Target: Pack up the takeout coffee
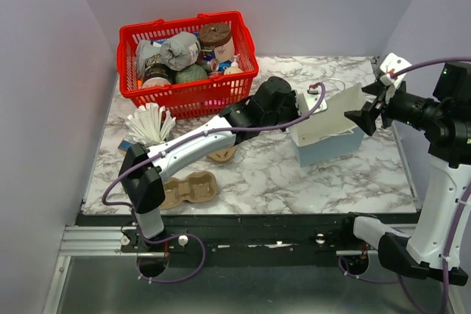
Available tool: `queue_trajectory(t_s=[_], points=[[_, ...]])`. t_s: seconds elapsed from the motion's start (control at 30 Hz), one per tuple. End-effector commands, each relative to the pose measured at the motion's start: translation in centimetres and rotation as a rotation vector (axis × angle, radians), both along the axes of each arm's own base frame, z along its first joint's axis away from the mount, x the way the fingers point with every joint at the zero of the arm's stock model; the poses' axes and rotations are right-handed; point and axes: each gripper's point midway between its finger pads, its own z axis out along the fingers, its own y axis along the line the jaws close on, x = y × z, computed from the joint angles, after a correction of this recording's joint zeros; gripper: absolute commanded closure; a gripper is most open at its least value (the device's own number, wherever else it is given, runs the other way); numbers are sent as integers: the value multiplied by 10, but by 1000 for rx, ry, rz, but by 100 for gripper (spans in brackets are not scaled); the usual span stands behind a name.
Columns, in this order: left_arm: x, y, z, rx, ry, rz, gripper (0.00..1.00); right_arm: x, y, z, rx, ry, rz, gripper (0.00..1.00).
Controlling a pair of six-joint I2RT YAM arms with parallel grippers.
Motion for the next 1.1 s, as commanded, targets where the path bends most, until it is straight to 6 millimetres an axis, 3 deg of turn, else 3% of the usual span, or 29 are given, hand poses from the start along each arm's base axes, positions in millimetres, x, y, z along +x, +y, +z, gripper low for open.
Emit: queue_trajectory(t_s=[0.0, 0.17, 0.27, 0.67, 0.83, 0.97, 1.07], points=[[2, 10, 22, 10, -60, -33, 100, -12, -12, -31, -186, -22, 48, 19], [7, 9, 55, -8, -177, -59, 100, -11, -20, -26, -290, -108, 52, 19], [10, 8, 65, -5, -215, -62, 100, -11, -22, -27, -309, -105, 54, 19], [13, 12, 47, 16, -177, -26, 100, -31, -9, -66, -286, 14, 182, 16], [15, 13, 47, -7, -157, 8, 100, -41, -12, -106, -321, 77, 215, 15], [13, 13, 50, -22, -154, 6, 100, -32, -14, -115, -306, 95, 197, 14], [12, 15, 51, -26, -153, 10, 100, -19, -13, -109, -281, 72, 177, 14]])
